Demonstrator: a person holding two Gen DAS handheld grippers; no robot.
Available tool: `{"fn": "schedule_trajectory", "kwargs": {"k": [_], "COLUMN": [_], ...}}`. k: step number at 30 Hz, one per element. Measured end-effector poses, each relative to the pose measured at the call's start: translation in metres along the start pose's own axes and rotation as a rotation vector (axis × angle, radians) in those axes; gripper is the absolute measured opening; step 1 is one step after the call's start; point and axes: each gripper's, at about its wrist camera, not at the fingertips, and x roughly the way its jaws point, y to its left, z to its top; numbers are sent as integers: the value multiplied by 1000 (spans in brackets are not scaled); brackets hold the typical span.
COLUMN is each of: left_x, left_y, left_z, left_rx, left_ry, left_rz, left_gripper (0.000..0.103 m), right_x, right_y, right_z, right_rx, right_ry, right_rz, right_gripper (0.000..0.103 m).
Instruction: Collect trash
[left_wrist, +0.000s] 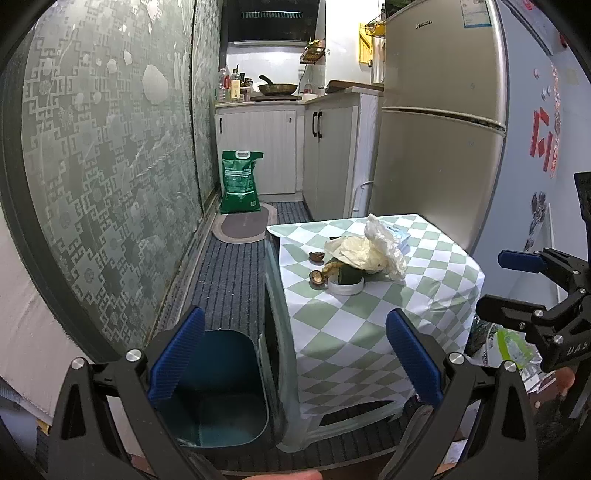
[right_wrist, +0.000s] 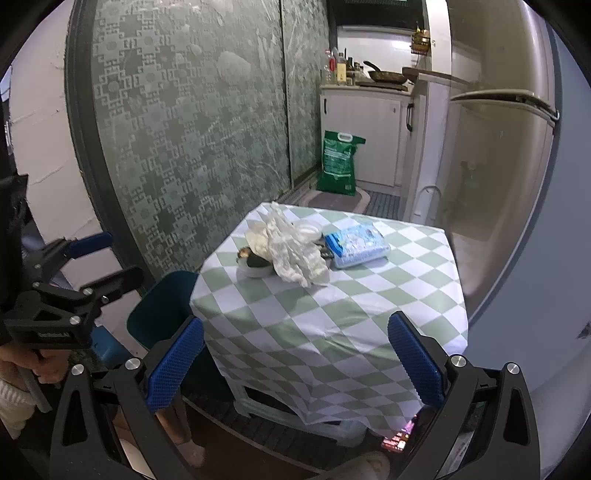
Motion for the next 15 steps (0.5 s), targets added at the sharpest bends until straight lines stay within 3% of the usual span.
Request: {"fn": "schedule_trajectory", "kwargs": {"k": [6, 8, 15], "left_x": [0, 1, 15], "left_y": [0, -1, 8], "left_z": [3, 5, 27], "left_rx": [14, 25, 34], "left_ry": [0, -5, 38], "left_rz": [-48, -53, -115], "left_gripper": [99, 97, 66], "right_x": [1, 4, 21], "right_y": [10, 10, 2], "right_z": [9, 12, 32], "right_rx": [-8, -8, 15], "right_ry": [-15, -11, 19], "right_rz": [35, 39, 48], "right_gripper": [99, 87, 73]}}
